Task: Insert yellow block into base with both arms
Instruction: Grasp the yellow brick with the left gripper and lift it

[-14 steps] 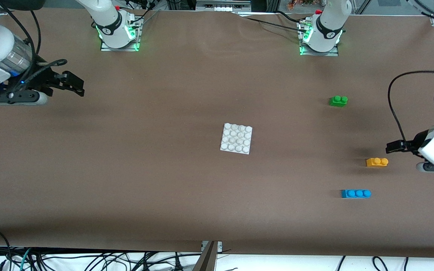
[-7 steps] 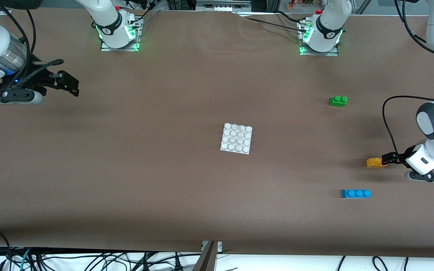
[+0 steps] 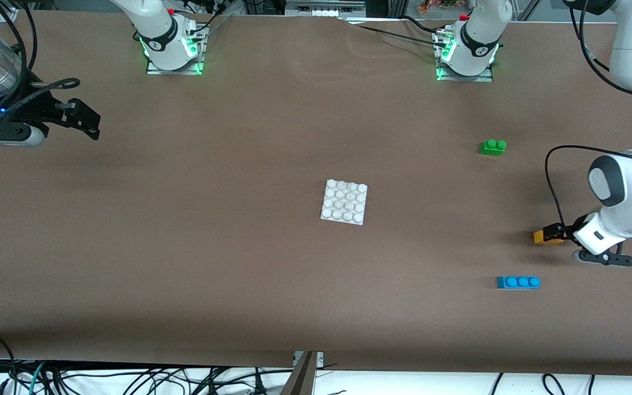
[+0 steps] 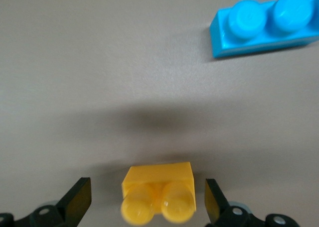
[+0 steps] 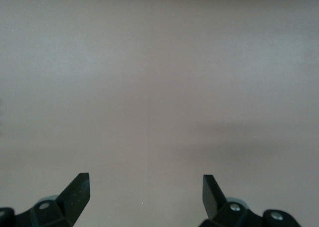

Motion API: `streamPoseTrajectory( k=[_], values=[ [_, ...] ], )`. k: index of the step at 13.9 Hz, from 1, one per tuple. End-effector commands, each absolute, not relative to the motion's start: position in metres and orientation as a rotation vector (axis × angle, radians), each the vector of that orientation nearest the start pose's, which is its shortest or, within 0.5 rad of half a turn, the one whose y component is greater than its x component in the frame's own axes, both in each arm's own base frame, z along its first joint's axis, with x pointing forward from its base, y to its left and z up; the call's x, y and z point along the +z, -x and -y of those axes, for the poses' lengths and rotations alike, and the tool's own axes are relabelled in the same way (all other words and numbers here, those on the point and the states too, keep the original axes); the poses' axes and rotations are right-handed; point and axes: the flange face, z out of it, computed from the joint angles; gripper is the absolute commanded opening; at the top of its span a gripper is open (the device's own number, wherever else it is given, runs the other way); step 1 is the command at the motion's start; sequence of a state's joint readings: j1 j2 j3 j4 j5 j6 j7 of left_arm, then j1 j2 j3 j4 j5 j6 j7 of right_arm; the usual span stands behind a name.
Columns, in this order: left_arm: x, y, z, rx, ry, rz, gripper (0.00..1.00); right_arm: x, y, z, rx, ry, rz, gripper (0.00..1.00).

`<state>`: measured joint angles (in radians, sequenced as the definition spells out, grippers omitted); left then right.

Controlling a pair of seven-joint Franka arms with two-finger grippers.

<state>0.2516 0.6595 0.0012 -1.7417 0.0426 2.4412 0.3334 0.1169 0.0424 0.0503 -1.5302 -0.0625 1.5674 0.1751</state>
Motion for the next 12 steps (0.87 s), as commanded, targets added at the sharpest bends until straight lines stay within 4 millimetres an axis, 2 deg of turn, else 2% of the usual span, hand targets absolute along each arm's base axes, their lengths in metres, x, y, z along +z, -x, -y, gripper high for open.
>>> streamPoseTrajectory(
  k=[1, 4, 5, 6, 7, 8, 9, 10, 11, 12],
  values=[
    [0.186, -0.635, -0.164, -0.064, 3.08, -0.22, 1.0, 0.62, -0.564, -0.093, 0.008, 3.22, 0.015, 1.0],
    [0.181, -0.634, -0.163, -0.055, 3.082, -0.221, 1.0, 0.618, -0.566, -0.086, 0.015, 3.225, 0.013, 1.0],
    [0.183, -0.636, -0.163, -0.062, 3.081, -0.223, 0.97, 0.618, -0.567, -0.085, 0.013, 3.225, 0.013, 1.0],
    [0.184, -0.637, -0.162, -0.064, 3.08, -0.225, 0.7, 0.618, -0.567, -0.086, 0.012, 3.219, 0.008, 1.0],
    [0.184, -0.637, -0.162, -0.065, 3.082, -0.219, 0.56, 0.619, -0.567, -0.086, 0.005, 3.216, 0.001, 1.0],
    [0.187, -0.638, -0.161, -0.07, 3.082, -0.202, 0.57, 0.619, -0.567, -0.088, -0.001, 3.219, 0.003, 1.0],
    [0.191, -0.639, -0.163, -0.078, 3.078, -0.222, 0.32, 0.619, -0.567, -0.088, -0.003, 3.217, 0.001, 1.0],
    [0.198, -0.641, -0.159, -0.086, 3.079, -0.207, 0.16, 0.62, -0.567, -0.088, -0.006, 3.217, -0.004, 1.0],
    [0.207, -0.643, -0.156, -0.089, 3.079, -0.219, 0.09, 0.62, -0.567, -0.088, -0.003, 3.215, -0.009, 1.0],
    [0.213, -0.643, -0.147, -0.053, 3.085, -0.232, 0.08, 0.619, -0.567, -0.087, 0.0, 3.214, -0.011, 1.0]
  ],
)
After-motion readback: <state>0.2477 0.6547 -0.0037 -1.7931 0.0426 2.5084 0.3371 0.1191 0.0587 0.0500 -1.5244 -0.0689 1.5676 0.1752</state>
